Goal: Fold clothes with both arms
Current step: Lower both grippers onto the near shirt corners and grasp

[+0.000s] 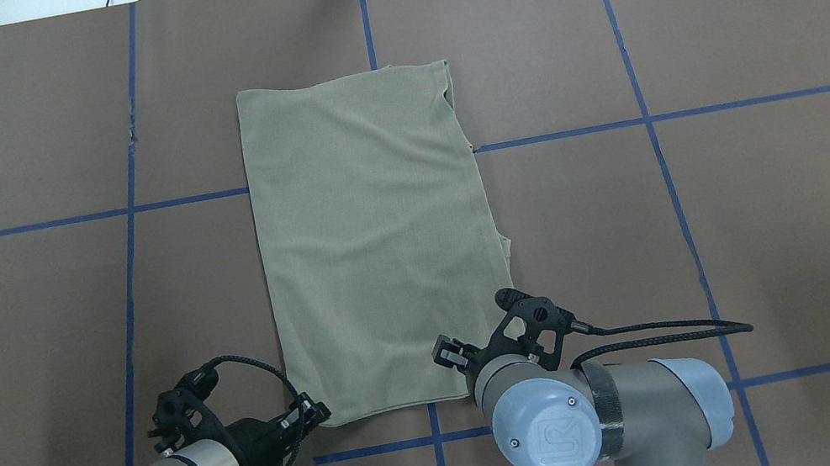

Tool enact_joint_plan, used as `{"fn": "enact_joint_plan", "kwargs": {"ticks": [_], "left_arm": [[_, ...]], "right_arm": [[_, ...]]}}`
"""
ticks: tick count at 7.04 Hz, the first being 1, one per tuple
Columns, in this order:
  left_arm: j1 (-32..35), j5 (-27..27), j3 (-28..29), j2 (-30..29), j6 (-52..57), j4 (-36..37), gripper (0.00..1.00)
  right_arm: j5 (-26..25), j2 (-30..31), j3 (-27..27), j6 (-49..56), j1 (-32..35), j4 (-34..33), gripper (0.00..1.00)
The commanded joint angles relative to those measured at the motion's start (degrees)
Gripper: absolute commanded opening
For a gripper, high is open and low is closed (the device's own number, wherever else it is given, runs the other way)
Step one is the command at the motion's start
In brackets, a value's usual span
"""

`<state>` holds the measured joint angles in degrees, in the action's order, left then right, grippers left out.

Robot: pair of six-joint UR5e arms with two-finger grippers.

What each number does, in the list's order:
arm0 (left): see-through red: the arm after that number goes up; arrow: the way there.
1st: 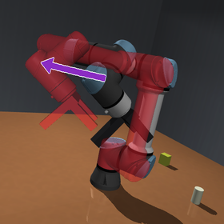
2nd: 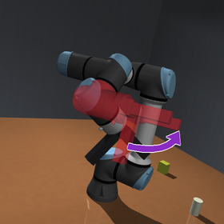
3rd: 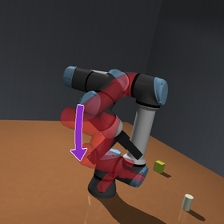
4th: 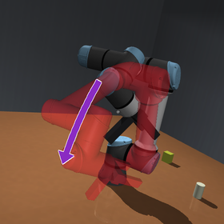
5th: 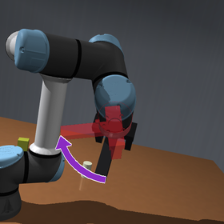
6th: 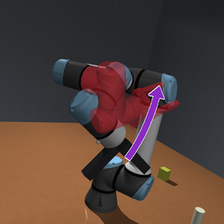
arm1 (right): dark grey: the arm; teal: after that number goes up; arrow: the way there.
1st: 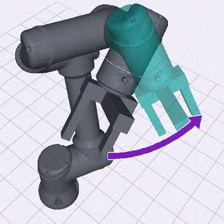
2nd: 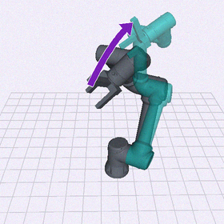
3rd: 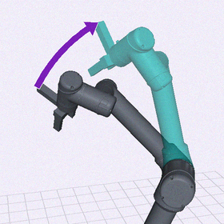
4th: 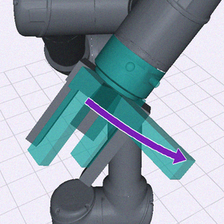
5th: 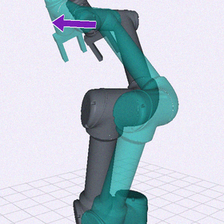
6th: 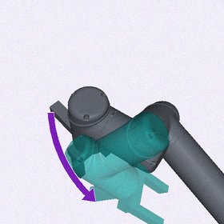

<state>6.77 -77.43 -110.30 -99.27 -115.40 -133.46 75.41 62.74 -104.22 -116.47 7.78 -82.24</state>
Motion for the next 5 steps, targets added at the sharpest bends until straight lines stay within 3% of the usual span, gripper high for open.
{"fn": "enact_joint_plan", "kwargs": {"ticks": [1,2,5], "left_arm": [[0.0,0.09,0.0,-0.22,0.0,-0.05,0.0],[0.0,0.09,0.0,-0.22,0.0,0.04,0.0],[-0.09,0.09,0.0,-0.66,0.09,0.04,0.0]], "right_arm": [[0.0,-0.86,0.16,-0.77,0.22,0.06,0.08],[0.0,-0.78,0.16,-0.69,0.22,-0.02,0.0],[0.0,-0.69,-0.36,-0.33,0.66,-0.2,0.0]]}}
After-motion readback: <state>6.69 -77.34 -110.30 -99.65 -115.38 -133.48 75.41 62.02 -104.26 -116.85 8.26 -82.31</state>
